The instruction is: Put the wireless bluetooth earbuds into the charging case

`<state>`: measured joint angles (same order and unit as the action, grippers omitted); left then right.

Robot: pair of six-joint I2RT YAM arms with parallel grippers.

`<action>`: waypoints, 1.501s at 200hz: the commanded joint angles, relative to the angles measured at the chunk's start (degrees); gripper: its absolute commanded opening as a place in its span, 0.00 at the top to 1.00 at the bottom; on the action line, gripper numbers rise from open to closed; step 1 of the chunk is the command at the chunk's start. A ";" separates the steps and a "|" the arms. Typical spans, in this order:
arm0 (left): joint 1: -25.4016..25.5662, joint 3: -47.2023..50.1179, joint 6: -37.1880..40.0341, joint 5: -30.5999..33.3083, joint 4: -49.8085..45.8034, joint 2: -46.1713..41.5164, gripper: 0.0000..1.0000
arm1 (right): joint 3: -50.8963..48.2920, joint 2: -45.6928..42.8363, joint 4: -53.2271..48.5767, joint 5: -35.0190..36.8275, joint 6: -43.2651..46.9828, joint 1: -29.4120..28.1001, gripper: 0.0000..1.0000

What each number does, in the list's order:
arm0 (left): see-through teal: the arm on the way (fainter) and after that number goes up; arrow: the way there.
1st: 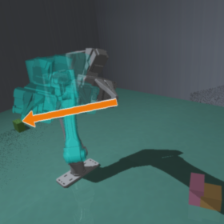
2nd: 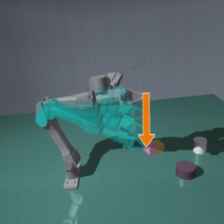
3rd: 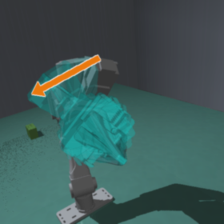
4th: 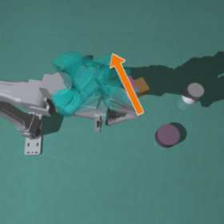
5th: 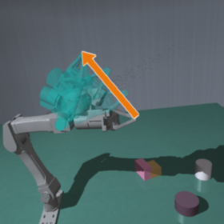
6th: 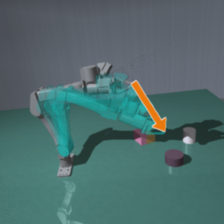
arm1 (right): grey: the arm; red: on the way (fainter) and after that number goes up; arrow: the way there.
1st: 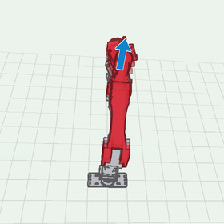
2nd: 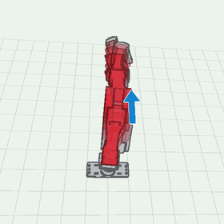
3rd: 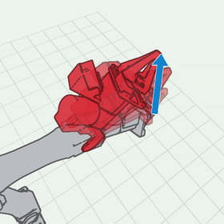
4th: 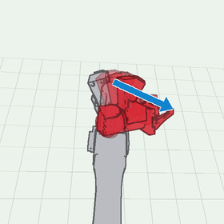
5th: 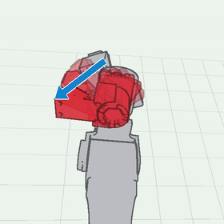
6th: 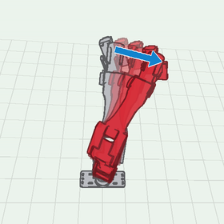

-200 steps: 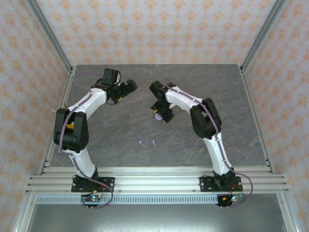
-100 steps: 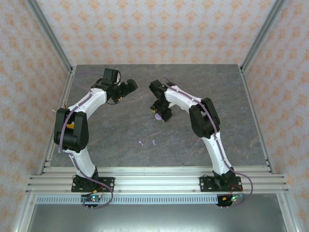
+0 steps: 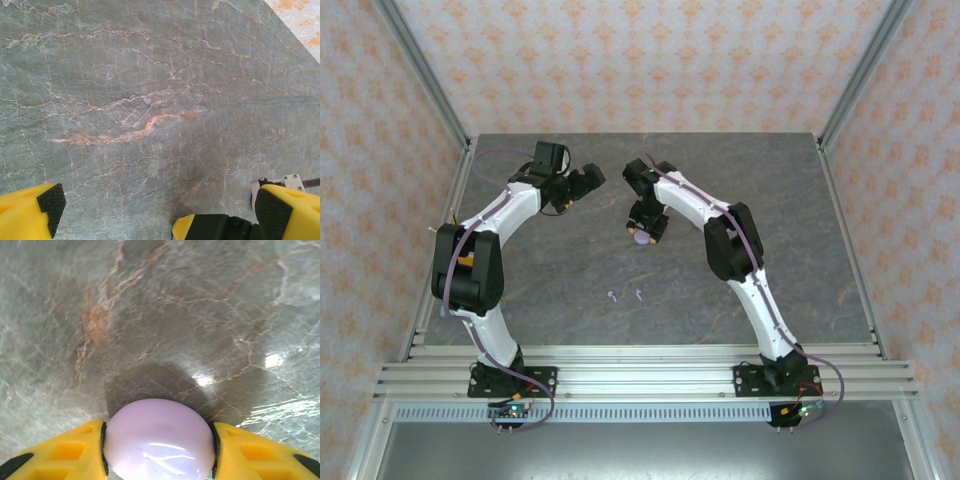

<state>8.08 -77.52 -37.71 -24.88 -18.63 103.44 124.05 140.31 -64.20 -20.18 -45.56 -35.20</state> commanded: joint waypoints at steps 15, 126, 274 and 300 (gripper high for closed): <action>-0.63 -0.71 -0.69 -0.33 0.68 0.27 0.00 | 2.52 2.11 -10.19 4.65 16.31 -0.04 0.53; -0.69 -0.45 -1.31 -0.44 1.32 0.19 0.00 | -1.77 0.14 -10.97 8.65 16.83 -1.21 0.38; -0.55 -1.88 -1.62 -1.22 1.58 1.49 0.00 | -11.46 -11.51 0.56 5.92 -16.69 -0.24 0.24; -0.51 -2.03 -1.84 -1.37 1.84 1.68 0.00 | -11.37 -10.47 0.75 5.07 -18.79 0.04 0.23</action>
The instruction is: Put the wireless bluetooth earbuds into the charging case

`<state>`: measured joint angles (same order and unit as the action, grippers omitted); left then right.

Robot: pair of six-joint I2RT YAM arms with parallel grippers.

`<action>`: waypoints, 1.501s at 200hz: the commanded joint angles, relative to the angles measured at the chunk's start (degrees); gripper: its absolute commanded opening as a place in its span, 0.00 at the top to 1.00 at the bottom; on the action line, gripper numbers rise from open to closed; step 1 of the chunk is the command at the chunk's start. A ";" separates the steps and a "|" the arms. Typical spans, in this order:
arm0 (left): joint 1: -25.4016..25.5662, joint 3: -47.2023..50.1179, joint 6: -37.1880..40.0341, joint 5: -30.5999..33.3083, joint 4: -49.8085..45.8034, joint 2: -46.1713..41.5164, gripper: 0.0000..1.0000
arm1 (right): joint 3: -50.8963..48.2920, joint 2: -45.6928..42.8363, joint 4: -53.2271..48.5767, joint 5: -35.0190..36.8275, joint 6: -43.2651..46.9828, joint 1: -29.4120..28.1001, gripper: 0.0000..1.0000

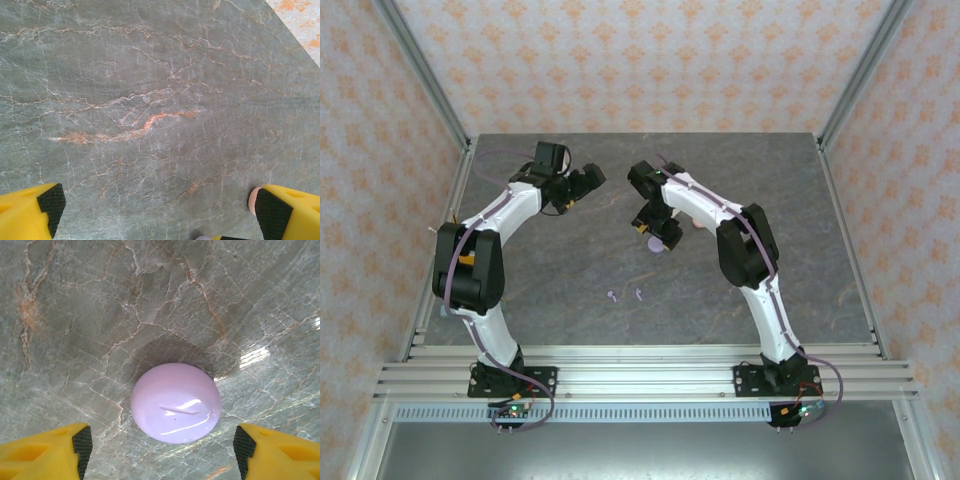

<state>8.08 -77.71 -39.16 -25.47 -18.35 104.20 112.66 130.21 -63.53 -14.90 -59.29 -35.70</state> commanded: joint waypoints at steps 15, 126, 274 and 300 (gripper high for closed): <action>-0.43 -1.86 -0.39 -0.80 1.56 0.99 0.00 | -0.07 -0.09 -0.01 0.00 -5.57 0.63 0.23; -0.46 -1.92 -0.26 -0.81 1.65 1.27 0.00 | -1.47 1.86 0.72 0.22 -6.09 0.90 0.24; -0.47 -1.56 -0.22 -0.63 1.74 1.79 0.00 | -5.33 2.63 4.28 -0.40 -5.88 1.84 0.31; -0.51 -1.57 -0.22 -0.63 1.74 1.87 0.00 | -5.19 3.06 4.71 -0.83 -5.74 1.78 0.32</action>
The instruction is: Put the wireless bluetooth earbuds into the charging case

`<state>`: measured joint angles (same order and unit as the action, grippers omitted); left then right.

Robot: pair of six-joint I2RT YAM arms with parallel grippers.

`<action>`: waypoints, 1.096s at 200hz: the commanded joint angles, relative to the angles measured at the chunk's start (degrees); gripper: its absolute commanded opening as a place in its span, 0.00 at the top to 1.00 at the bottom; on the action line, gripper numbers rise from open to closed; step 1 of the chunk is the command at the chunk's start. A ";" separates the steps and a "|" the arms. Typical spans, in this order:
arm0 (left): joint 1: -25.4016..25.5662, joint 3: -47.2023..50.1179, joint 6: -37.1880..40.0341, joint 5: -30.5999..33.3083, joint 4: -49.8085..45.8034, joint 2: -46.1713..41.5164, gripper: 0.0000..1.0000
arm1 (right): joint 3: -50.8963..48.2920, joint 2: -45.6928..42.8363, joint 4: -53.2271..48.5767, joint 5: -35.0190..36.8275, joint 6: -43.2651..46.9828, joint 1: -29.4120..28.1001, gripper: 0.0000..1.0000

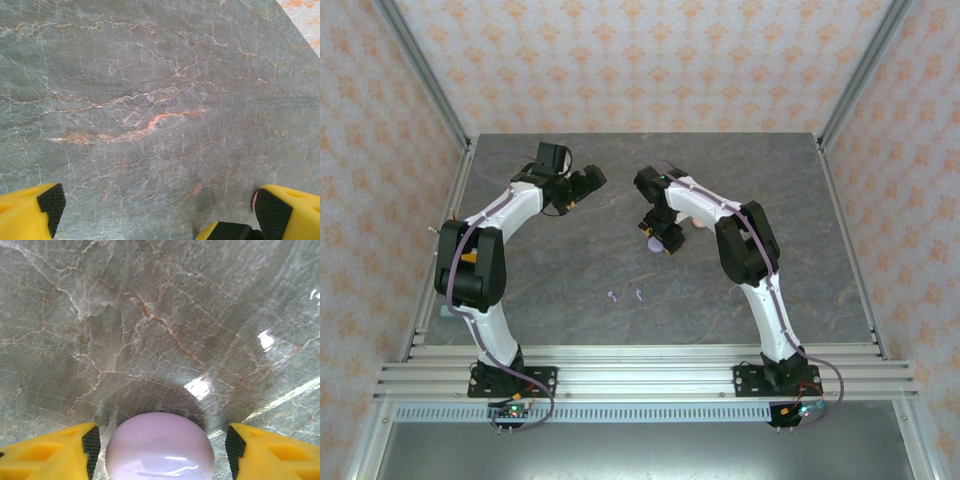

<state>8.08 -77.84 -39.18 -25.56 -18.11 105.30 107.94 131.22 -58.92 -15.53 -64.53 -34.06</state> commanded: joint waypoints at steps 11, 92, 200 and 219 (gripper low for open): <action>-0.49 -1.43 -0.20 -0.46 1.48 0.71 0.00 | -0.29 2.33 0.12 -0.29 -0.42 0.14 0.33; -0.43 -1.50 -0.13 -0.45 1.36 0.88 0.00 | 0.00 3.03 0.16 -0.47 0.09 -0.17 0.39; -0.40 -1.54 -0.21 -0.37 1.23 0.44 0.00 | 1.57 3.95 -0.76 -0.29 1.16 -1.79 0.42; -0.35 -1.55 -0.11 -0.45 1.06 0.28 0.00 | 1.53 3.66 -0.76 -0.21 1.65 -1.79 0.45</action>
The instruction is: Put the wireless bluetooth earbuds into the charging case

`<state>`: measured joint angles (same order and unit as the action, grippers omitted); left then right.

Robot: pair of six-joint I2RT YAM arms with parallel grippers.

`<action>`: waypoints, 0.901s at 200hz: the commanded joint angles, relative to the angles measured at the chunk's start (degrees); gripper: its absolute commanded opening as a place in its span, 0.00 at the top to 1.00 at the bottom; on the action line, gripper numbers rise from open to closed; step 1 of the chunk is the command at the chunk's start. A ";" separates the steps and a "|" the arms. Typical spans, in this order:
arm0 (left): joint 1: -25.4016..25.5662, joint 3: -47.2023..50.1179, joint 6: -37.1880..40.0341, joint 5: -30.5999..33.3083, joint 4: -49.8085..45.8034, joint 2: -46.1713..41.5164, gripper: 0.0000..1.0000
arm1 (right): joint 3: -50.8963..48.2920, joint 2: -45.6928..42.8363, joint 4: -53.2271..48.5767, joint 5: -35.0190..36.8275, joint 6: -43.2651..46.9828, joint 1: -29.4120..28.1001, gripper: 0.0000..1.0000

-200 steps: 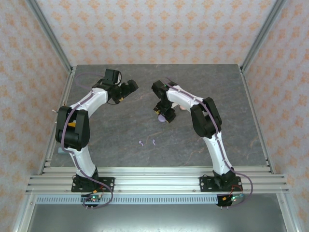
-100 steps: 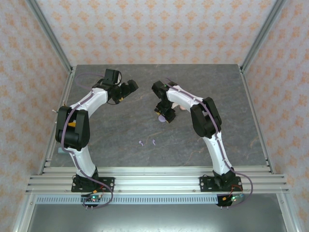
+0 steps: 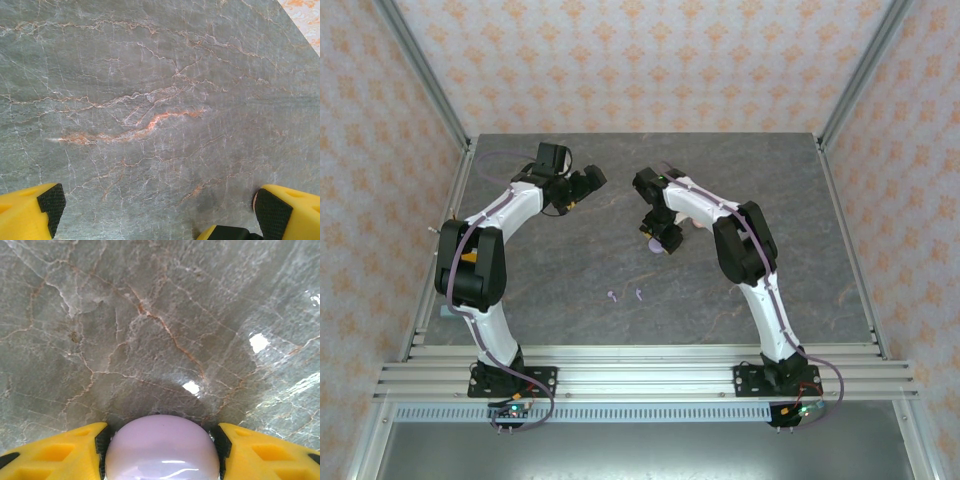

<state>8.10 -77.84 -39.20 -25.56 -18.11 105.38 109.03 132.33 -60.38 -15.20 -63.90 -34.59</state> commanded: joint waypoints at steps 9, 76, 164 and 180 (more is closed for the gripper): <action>-0.37 -1.55 0.04 -0.37 0.87 0.09 0.00 | 0.32 2.33 0.83 -0.45 1.14 -1.18 0.49; -0.38 -0.53 1.80 -0.40 -0.68 -1.64 0.00 | -2.20 -2.56 4.03 -0.97 2.42 -0.27 0.59; 0.54 10.34 2.54 -5.78 6.08 -7.15 0.00 | -10.30 -8.15 11.69 -1.78 1.63 3.20 0.60; 1.36 12.19 2.46 -6.47 7.46 -7.69 0.00 | -10.51 -7.98 12.28 -2.10 1.50 3.62 0.60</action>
<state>8.29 -68.12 -37.58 -29.65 -14.61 100.05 99.48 126.23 -50.37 -17.58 -61.93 -31.75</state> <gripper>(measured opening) 0.997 0.438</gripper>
